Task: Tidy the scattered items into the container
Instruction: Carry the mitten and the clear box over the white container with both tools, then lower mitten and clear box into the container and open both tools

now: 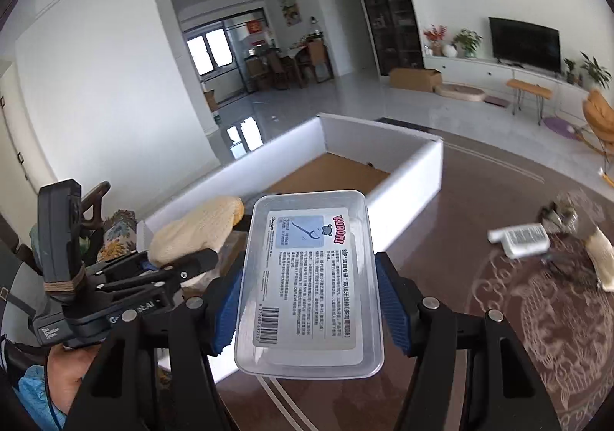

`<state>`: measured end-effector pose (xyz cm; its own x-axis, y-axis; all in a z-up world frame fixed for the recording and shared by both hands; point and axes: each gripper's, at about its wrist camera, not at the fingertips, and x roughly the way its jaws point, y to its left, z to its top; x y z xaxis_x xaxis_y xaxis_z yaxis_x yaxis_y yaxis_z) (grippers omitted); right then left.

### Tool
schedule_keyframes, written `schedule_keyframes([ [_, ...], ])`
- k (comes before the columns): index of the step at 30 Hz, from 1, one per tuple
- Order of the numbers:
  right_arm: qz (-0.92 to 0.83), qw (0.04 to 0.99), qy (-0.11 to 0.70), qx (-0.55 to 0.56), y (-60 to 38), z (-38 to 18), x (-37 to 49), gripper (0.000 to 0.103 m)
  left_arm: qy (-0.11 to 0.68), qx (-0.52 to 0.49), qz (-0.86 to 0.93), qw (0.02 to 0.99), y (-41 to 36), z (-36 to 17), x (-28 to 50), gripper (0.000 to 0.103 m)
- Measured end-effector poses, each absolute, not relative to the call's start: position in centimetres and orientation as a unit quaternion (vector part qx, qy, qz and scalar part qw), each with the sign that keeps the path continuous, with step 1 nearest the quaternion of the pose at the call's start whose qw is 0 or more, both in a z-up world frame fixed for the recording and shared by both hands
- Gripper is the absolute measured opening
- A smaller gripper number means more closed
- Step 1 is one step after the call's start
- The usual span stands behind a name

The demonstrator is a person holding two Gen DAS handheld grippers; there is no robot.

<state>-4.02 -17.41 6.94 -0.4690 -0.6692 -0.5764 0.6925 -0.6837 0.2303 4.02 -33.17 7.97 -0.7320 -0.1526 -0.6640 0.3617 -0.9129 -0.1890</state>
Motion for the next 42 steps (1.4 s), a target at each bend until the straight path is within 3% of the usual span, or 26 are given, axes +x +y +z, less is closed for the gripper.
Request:
schedule_keyframes([
  [10,-0.806,0.42,0.14,0.393,-32.2,1.5,-8.5,0.064,0.216,0.419,-0.853,0.222,-40.4,2.6,1.8,0.05],
  [14,-0.795,0.39,0.177,0.43,-33.0,-1.3,-10.4,0.065,0.2,0.433,-0.848,0.229,-39.9,2.4,0.6,0.058],
  [22,-0.796,0.379,0.176,0.437,-31.7,-2.0,-11.6,0.065,0.196,0.429,-0.851,0.233,-39.6,2.4,0.7,0.059],
  [24,-0.797,0.381,0.176,0.434,-31.6,-1.7,-11.4,0.065,0.192,0.428,-0.849,0.244,-39.6,2.4,0.8,0.065],
  [26,-0.799,0.382,0.177,0.429,-31.8,-1.5,-11.1,0.065,0.196,0.418,-0.85,0.255,-39.7,2.8,1.4,0.089],
  [28,-0.8,0.382,0.178,0.427,-31.8,-1.2,-11.0,0.065,0.199,0.408,-0.85,0.266,-39.8,3.1,1.7,0.095],
  [42,-0.807,0.38,0.179,0.415,-31.4,-0.2,-10.4,0.065,0.185,0.409,-0.85,0.275,-39.9,3.2,1.8,0.095],
])
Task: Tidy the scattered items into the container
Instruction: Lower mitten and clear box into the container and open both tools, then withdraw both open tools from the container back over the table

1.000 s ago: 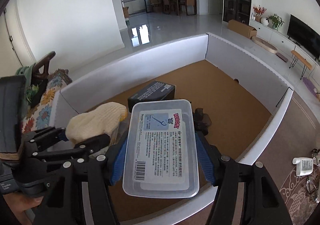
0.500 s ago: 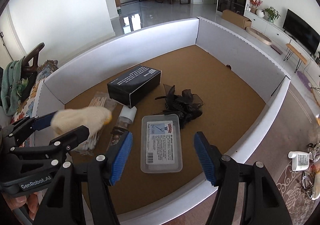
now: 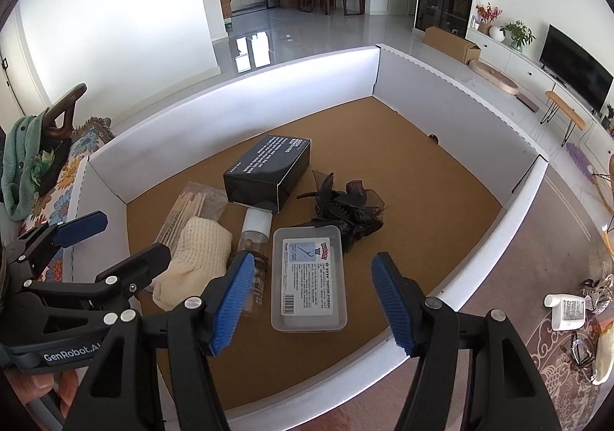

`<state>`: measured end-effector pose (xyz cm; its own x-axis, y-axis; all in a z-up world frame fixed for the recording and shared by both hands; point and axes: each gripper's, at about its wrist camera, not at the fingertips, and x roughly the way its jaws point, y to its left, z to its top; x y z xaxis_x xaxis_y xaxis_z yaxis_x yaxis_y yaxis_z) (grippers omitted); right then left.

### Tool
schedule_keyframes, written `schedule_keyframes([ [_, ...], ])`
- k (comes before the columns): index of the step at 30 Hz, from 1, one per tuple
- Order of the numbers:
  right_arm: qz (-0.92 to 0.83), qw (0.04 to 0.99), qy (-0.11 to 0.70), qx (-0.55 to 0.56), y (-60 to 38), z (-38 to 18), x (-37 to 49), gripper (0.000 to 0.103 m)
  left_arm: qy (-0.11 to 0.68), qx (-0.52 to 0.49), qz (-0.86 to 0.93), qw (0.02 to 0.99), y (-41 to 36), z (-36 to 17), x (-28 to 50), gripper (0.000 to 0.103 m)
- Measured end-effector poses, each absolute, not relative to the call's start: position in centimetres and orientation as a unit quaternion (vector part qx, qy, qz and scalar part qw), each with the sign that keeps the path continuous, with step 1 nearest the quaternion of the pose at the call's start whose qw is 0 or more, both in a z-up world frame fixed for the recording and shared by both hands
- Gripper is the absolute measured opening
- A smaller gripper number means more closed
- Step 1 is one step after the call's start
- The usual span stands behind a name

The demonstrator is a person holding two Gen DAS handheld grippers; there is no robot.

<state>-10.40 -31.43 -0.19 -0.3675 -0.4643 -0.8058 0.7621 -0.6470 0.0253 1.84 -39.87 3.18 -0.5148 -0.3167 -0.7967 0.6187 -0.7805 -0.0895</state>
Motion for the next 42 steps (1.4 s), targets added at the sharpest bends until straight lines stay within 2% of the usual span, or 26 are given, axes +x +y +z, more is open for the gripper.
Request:
schedule_keyframes([
  [17,-0.822,0.368,0.153,0.407,-29.1,0.4,-10.9,0.065,0.161,0.391,-0.863,0.275,-38.5,4.7,2.6,0.095],
  [22,-0.865,0.326,0.13,0.357,-21.7,0.6,-9.0,0.065,0.119,0.332,-0.907,0.23,-33.4,8.9,3.7,0.096],
  [27,-0.889,0.232,0.131,0.372,-9.6,-3.2,-7.8,0.065,0.075,0.317,-0.938,0.114,-24.9,11.3,1.8,0.096],
  [30,-0.899,0.158,0.135,0.385,-2.0,-5.2,-6.7,0.065,0.053,0.344,-0.937,0.027,-19.1,9.9,-0.9,0.096],
  [36,-0.907,0.032,0.12,0.402,9.6,-7.2,-5.3,0.065,-0.023,0.411,-0.906,-0.1,-8.8,3.5,-6.8,0.096],
  [42,-0.902,0.025,0.073,0.425,13.5,-8.1,-5.4,0.065,-0.138,0.437,-0.879,-0.127,-5.8,-0.2,-16.8,0.096],
])
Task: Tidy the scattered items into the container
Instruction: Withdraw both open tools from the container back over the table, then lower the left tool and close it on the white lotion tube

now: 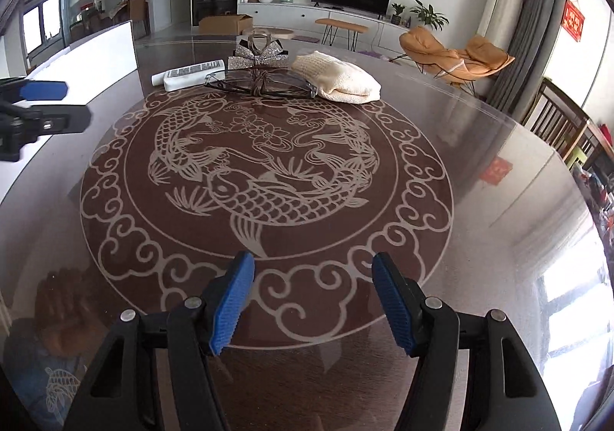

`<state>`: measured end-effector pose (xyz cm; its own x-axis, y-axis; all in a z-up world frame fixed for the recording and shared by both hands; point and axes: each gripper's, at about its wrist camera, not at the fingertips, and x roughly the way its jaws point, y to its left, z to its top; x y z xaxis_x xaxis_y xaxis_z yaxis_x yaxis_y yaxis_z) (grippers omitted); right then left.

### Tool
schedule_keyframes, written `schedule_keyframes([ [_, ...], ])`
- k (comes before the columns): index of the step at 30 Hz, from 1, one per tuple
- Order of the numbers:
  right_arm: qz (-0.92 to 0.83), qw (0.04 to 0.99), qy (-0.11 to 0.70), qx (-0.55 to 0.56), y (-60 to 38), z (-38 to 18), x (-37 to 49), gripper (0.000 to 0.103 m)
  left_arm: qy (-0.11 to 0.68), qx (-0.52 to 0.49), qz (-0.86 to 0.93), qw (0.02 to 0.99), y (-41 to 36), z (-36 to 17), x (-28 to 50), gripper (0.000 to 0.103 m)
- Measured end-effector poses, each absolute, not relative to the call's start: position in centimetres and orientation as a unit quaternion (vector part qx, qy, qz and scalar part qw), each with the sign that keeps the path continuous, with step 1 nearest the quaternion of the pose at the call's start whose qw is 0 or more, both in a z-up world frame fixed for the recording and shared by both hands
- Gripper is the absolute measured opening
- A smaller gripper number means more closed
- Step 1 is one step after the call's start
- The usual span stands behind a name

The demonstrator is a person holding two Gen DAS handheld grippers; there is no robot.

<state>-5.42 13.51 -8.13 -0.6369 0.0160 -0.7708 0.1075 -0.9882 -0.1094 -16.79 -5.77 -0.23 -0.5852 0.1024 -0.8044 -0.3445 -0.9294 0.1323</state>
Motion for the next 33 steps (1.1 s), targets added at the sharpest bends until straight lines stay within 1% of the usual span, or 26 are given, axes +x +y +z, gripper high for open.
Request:
schedule_keyframes([
  [2,-0.9,0.033,0.057,0.43,13.9,-8.2,-5.5,0.065,0.159,-0.458,0.864,0.131,-5.6,-1.6,-20.2,0.096],
  [5,-0.898,0.047,0.027,0.437,14.8,-8.2,-5.7,0.065,0.153,-0.492,0.846,0.139,-6.4,-3.4,-24.4,0.096],
  [9,-0.899,0.041,0.037,0.435,14.2,-8.3,-5.5,0.065,0.138,-0.503,0.844,0.129,-7.6,-4.6,-28.7,0.096],
  [13,-0.898,0.044,0.03,0.436,14.3,-8.4,-5.5,0.065,0.125,-0.492,0.849,0.148,-7.8,-5.0,-31.3,0.097],
  [15,-0.898,0.043,0.031,0.436,14.3,-8.4,-5.4,0.065,0.123,-0.488,0.849,0.16,-7.4,-5.3,-32.2,0.102],
  [18,-0.898,0.044,0.03,0.436,14.3,-8.4,-5.4,0.066,0.098,-0.491,0.85,0.165,-7.1,-5.7,-33.2,0.103],
  [21,-0.898,0.044,0.03,0.436,14.3,-8.4,-5.5,0.065,0.101,-0.488,0.851,0.165,-6.6,-5.9,-33.2,0.103],
  [22,-0.898,0.044,0.03,0.436,14.3,-8.4,-5.5,0.065,0.102,-0.482,0.853,0.17,-6.5,-5.8,-33.0,0.092],
  [23,-0.898,0.043,0.03,0.436,14.3,-8.4,-5.5,0.066,0.104,-0.475,0.856,0.176,-6.4,-5.5,-32.4,0.075],
  [25,-0.898,0.044,0.03,0.436,14.3,-8.4,-5.5,0.065,0.109,-0.473,0.856,0.178,-6.1,-5.2,-31.4,0.057],
  [26,-0.898,0.044,0.03,0.436,14.3,-8.4,-5.5,0.066,0.114,-0.474,0.855,0.177,-5.9,-5.1,-30.7,0.055],
  [29,-0.898,0.044,0.029,0.436,14.4,-8.4,-5.5,0.066,0.119,-0.468,0.859,0.171,-5.6,-5.1,-28.7,0.054],
  [33,-0.898,0.046,0.026,0.437,14.4,-8.3,-5.5,0.066,0.079,-0.462,0.873,0.134,-7.2,-5.2,-23.5,0.053],
])
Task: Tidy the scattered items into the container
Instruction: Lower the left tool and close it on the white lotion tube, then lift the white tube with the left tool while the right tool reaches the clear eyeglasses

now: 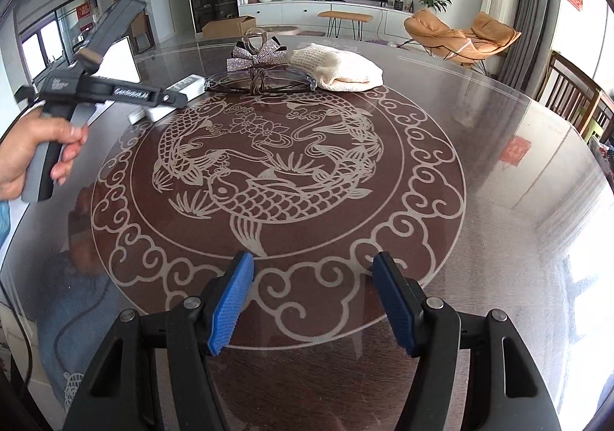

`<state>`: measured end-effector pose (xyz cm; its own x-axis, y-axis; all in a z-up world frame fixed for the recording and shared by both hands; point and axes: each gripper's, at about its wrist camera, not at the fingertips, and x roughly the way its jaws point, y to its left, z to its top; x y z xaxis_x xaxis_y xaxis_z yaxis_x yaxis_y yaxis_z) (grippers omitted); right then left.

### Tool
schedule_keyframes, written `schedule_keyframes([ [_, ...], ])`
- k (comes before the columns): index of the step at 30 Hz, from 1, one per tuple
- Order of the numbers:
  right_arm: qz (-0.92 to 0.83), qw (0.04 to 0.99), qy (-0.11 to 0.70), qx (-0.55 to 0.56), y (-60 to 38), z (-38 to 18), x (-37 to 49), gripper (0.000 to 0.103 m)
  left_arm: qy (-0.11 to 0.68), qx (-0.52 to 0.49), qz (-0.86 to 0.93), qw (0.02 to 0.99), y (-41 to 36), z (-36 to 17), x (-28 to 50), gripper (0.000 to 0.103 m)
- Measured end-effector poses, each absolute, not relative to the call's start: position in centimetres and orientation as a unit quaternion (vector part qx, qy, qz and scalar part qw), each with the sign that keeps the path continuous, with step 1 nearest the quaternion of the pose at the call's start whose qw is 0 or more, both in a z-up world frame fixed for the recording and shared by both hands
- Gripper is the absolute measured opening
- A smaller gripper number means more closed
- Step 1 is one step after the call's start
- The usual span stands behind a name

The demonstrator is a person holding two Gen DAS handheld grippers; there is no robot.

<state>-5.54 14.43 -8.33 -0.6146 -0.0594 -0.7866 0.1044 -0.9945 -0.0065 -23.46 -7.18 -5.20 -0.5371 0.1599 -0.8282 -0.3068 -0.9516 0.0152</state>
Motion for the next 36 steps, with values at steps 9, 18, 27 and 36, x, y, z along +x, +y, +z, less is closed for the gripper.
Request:
schedule_keyframes([
  [9,-0.89,0.124,0.022,0.437,13.3,-8.0,-9.2,0.067,0.037,-0.432,0.898,0.073,-10.2,-6.0,-14.2,0.053],
  [18,-0.872,0.219,0.092,0.429,7.2,-2.5,-25.5,0.067,0.031,-0.434,0.897,0.073,-10.1,-5.6,-15.2,0.053],
  [27,-0.812,0.256,0.153,0.502,6.2,-8.3,-28.4,0.065,0.031,-0.435,0.897,0.073,-10.1,-5.7,-15.3,0.053],
  [36,-0.817,0.245,0.152,0.499,6.5,-8.5,-19.2,0.063,0.031,-0.434,0.897,0.072,-9.9,-5.7,-15.5,0.053],
])
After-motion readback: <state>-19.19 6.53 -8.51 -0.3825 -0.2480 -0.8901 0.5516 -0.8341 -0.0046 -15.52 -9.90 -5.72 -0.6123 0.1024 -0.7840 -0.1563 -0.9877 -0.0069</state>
